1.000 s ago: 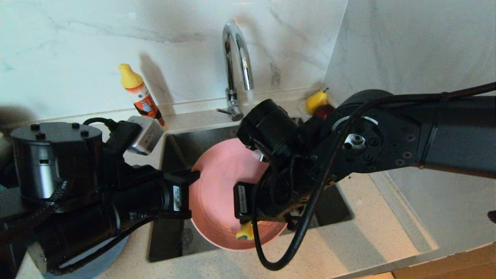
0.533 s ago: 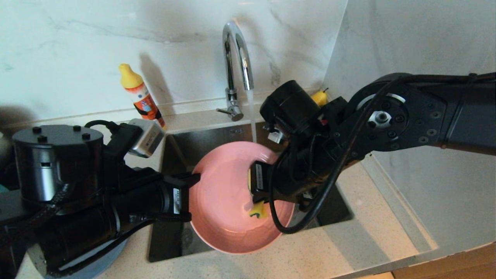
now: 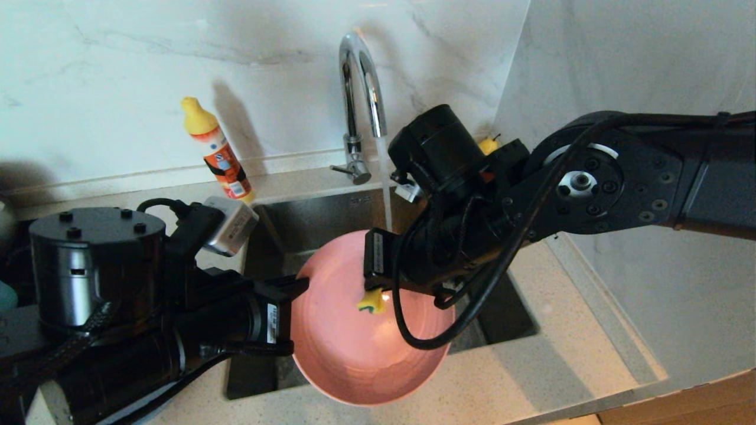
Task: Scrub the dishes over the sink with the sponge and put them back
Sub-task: Wipe the plate
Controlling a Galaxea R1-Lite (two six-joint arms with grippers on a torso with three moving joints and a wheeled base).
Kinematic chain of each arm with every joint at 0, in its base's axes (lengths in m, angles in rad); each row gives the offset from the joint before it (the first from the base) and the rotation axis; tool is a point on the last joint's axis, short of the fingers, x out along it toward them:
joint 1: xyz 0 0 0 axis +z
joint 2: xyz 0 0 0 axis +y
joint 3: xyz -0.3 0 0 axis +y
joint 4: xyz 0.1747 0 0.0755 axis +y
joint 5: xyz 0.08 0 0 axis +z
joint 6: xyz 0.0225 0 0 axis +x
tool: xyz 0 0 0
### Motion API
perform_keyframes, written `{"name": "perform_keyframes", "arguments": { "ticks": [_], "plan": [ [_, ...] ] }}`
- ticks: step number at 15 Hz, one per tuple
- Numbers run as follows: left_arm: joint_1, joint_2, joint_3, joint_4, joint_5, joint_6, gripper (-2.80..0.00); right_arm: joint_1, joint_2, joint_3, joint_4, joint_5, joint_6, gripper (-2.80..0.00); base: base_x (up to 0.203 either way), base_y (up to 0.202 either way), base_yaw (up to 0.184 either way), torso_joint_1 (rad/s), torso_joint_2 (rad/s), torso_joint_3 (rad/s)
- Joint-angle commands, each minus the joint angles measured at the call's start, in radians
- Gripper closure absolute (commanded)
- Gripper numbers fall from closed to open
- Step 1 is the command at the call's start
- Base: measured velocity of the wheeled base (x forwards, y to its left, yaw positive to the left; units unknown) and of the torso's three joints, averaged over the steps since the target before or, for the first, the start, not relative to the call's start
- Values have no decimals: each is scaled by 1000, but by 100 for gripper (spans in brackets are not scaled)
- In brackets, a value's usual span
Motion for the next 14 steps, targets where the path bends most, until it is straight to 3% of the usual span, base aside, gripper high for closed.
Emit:
{"name": "perform_keyframes", "arguments": {
  "ticks": [1, 7, 14],
  "plan": [
    [-4, 3, 2, -4, 1, -1, 0, 29, 19, 1, -14, 1, 2, 0, 0, 0, 0, 0, 0, 0],
    [-2, 2, -6, -4, 4, -4, 0, 112, 73, 6, -2, 3, -5, 0, 0, 0, 0, 0, 0, 0],
    [-2, 3, -29, -1, 10, -10, 0, 100, 66, 12, 108, 1, -4, 0, 0, 0, 0, 0, 0, 0]
  ]
}}
